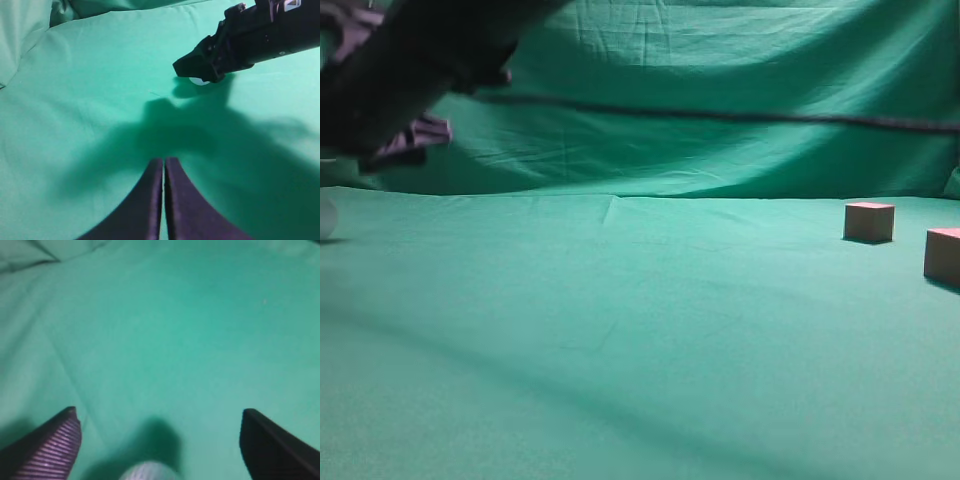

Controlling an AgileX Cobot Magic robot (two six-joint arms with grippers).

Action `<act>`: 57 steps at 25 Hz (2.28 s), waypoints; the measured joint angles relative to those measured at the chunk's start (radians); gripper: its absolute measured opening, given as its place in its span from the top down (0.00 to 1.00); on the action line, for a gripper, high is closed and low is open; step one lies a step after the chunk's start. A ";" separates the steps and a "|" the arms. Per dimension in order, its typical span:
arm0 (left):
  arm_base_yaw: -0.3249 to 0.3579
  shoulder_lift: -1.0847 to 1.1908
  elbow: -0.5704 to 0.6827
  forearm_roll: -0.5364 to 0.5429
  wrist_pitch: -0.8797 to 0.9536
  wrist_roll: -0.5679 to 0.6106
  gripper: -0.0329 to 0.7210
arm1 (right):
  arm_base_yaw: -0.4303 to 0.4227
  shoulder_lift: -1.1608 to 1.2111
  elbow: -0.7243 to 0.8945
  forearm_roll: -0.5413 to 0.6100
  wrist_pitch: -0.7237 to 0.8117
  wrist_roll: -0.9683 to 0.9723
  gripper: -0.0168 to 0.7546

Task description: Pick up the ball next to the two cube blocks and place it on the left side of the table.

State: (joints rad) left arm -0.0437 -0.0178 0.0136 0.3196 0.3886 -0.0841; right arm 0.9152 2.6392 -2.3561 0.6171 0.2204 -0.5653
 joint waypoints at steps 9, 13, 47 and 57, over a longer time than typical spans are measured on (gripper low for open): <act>0.000 0.000 0.000 0.000 0.000 0.000 0.96 | -0.136 -0.325 -0.025 -0.053 0.601 0.061 0.84; 0.000 0.000 0.000 0.000 0.000 0.000 0.96 | -0.170 -0.442 -0.025 -0.186 0.885 0.246 0.98; 0.000 0.000 0.000 0.000 0.000 0.000 0.96 | -0.176 -1.808 1.429 -0.595 0.603 0.568 0.98; 0.000 0.000 0.000 0.000 0.000 0.000 0.96 | -0.204 -2.153 1.724 -0.731 0.475 0.673 0.98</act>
State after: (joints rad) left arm -0.0437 -0.0178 0.0136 0.3196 0.3886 -0.0841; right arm 0.7110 0.4861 -0.6316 -0.1141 0.6949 0.1074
